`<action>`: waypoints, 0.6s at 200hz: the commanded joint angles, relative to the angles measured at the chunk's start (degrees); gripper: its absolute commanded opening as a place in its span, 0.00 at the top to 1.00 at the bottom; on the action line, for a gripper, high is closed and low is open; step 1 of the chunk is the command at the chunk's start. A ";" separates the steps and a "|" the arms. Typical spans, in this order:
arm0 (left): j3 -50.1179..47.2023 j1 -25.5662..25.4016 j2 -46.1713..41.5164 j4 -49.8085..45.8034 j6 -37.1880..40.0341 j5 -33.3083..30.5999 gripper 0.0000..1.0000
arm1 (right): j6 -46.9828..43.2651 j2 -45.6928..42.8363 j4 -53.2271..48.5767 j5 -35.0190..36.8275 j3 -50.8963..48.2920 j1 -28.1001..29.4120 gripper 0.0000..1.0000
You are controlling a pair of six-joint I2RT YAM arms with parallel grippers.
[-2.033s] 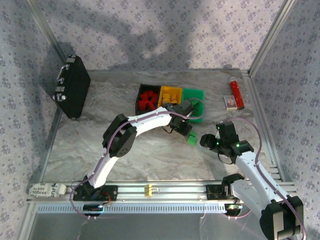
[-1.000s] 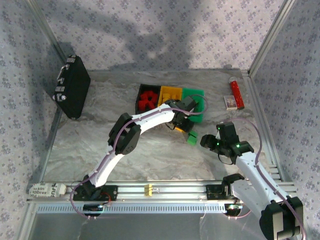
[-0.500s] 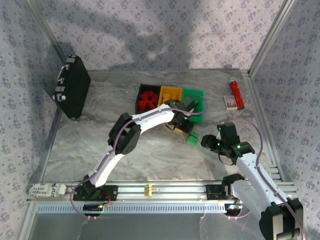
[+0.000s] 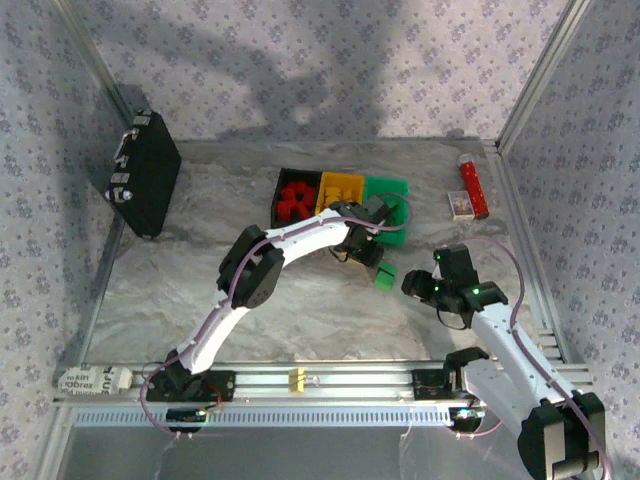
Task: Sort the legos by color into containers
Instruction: Pick up the lego from the center of the table.
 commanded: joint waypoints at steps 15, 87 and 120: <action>3.62 -0.46 3.53 -2.96 -0.10 -0.46 0.27 | -1.22 0.77 -0.34 -0.77 1.04 -0.42 0.41; 3.88 -1.74 4.13 -5.97 0.67 -4.30 0.34 | -1.32 0.84 0.01 -0.71 0.12 -0.51 0.41; 1.50 -1.72 0.38 -5.16 0.78 -5.26 0.39 | -1.25 -0.02 -0.25 -0.78 -0.31 -0.69 0.41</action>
